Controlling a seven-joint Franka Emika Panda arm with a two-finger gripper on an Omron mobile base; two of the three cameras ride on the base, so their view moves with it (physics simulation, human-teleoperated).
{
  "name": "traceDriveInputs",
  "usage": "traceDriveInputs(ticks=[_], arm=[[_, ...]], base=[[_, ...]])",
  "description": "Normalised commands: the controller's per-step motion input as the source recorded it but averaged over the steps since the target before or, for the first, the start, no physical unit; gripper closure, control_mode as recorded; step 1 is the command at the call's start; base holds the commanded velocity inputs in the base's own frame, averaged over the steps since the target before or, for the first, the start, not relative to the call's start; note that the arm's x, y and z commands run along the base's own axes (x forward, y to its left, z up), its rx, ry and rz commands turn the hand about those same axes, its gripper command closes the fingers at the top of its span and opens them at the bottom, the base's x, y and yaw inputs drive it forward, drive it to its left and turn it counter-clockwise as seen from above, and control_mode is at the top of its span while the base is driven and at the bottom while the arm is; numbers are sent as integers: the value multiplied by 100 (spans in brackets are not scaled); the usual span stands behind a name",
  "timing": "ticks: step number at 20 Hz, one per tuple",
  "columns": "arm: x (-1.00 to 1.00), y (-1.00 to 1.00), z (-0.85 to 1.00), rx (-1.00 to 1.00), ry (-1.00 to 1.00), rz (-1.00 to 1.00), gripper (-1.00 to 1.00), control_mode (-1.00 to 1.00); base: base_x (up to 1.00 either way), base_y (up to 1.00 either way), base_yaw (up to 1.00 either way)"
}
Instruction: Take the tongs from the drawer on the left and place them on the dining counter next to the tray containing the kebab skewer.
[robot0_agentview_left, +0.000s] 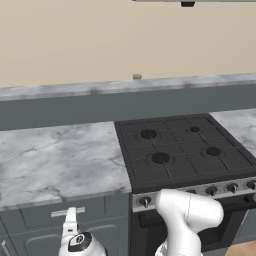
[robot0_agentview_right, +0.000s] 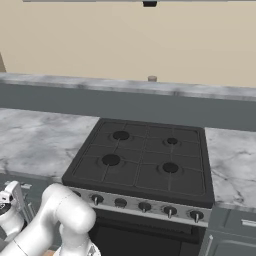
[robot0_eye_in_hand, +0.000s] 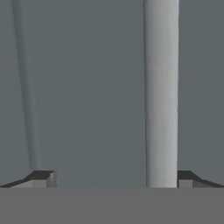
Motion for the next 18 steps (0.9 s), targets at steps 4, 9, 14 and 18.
traceDriveInputs(ticks=[4,9,14,18], arm=[[43,0,0,0,0,0,100,-100],[14,0,0,0,0,0,100,-100],[0,0,0,0,0,0,100,-100],[1,0,0,0,0,0,100,-100]], base=[[0,0,0],[0,0,0],[0,0,0],[0,0,0]])
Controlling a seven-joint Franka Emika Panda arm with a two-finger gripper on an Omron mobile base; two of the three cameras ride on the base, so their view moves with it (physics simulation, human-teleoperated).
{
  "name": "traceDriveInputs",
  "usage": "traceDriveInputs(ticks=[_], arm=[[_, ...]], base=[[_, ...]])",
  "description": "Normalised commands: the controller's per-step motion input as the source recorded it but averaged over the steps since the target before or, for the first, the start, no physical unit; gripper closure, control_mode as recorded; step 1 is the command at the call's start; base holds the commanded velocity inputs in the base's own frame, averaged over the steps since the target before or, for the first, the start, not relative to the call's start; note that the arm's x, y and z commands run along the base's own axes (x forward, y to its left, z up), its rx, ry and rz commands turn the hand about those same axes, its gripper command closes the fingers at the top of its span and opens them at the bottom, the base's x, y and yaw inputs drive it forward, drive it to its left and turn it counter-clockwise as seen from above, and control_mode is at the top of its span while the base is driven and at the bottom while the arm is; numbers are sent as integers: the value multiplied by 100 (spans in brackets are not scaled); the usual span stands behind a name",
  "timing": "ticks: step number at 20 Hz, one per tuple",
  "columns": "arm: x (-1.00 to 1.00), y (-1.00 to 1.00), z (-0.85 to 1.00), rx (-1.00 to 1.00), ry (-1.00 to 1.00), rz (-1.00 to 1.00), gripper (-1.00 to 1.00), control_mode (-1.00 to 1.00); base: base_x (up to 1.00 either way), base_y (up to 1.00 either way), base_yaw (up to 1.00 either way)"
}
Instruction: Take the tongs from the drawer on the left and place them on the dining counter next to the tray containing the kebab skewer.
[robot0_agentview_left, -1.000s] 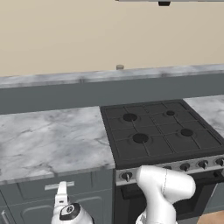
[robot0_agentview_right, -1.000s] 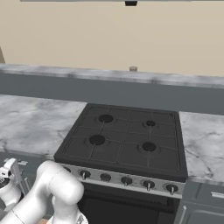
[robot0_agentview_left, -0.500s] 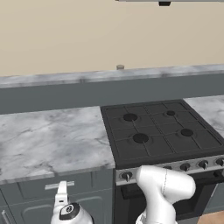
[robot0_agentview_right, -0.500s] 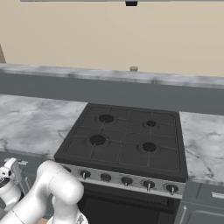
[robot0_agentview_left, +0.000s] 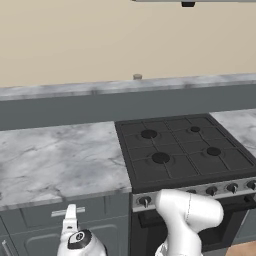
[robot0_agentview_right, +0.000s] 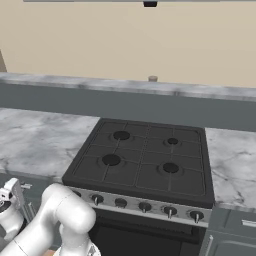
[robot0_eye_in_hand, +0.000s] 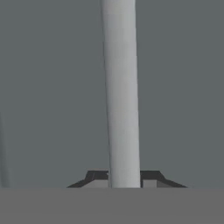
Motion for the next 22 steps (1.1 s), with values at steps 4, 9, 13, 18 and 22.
traceDriveInputs(ticks=[4,9,13,18,22], arm=[[1,0,0,0,0,0,100,-100],[-3,0,0,0,0,0,100,-100],[-22,0,0,0,0,0,100,-100],[-33,0,0,0,0,0,100,-100],[-26,0,0,0,0,0,100,-100]], base=[[0,0,0],[0,0,0],[0,0,0],[0,0,0],[0,0,0]])
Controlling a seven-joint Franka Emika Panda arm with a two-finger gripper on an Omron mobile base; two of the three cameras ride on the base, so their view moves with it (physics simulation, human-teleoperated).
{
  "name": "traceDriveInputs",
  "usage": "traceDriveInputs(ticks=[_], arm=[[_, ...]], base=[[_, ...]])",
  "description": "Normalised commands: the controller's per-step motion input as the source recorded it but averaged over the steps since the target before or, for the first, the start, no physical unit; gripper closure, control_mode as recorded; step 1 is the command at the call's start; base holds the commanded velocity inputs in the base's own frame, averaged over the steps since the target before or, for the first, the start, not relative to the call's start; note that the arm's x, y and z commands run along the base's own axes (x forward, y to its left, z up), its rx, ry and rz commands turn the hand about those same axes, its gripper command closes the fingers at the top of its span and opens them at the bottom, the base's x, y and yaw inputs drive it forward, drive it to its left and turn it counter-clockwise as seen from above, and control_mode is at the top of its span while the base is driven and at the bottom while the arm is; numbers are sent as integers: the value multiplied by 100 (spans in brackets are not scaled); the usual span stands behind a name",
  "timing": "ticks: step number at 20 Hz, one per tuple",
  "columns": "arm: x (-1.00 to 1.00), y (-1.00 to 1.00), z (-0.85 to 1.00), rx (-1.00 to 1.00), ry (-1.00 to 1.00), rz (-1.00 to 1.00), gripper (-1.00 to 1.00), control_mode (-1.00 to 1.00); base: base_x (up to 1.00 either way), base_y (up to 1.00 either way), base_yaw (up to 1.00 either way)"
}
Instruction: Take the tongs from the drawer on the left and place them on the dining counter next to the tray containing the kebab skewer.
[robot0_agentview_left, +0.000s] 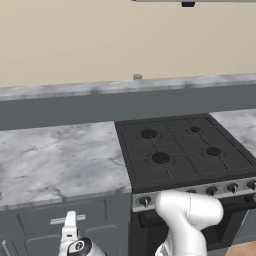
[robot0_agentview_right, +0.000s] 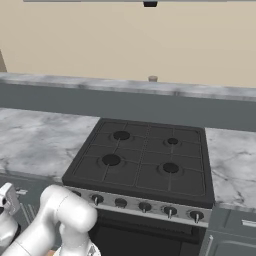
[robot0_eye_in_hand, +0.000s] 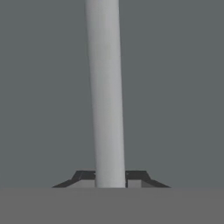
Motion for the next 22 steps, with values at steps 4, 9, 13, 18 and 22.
traceDriveInputs(ticks=[4,9,13,18,22], arm=[[-31,0,0,0,0,0,100,-100],[-32,0,0,0,0,0,100,-100],[-31,0,0,0,0,0,100,-100],[-26,0,0,0,0,0,100,-100],[-23,0,0,0,0,0,100,-100]], base=[[0,0,0],[0,0,0],[0,0,0],[0,0,0],[0,0,0]])
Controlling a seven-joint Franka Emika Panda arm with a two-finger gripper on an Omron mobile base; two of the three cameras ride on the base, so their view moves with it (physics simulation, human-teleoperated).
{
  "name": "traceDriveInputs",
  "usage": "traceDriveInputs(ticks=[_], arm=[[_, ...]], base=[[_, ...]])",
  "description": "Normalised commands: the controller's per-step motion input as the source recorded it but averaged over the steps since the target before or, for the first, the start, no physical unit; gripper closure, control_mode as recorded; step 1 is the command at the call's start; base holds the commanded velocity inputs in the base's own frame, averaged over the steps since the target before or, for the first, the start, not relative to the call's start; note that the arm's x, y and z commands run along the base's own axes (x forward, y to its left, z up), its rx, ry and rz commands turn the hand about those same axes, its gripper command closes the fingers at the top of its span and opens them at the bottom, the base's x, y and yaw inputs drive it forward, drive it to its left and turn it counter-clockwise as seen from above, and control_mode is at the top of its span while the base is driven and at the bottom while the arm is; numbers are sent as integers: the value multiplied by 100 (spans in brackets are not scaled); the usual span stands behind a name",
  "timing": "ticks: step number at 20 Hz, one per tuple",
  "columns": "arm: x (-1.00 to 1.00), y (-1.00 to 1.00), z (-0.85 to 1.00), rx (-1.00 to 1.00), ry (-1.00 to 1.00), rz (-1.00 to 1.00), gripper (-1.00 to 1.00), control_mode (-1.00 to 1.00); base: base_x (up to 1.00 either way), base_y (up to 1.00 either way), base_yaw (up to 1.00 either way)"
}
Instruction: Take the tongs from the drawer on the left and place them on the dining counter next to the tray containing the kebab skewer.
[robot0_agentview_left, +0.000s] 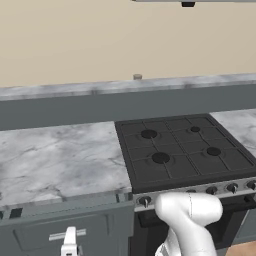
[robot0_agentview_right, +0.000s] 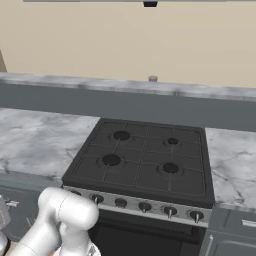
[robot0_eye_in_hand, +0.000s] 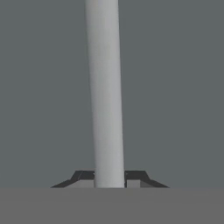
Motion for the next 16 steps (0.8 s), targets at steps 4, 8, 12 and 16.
traceDriveInputs(ticks=[4,8,12,16], arm=[[-35,0,0,0,0,0,100,-100],[-41,0,0,0,0,0,100,-100],[-39,0,0,0,0,0,100,-100],[-31,0,-1,0,0,0,100,-100]], base=[[0,0,0],[0,0,0],[0,0,0],[0,0,0]])
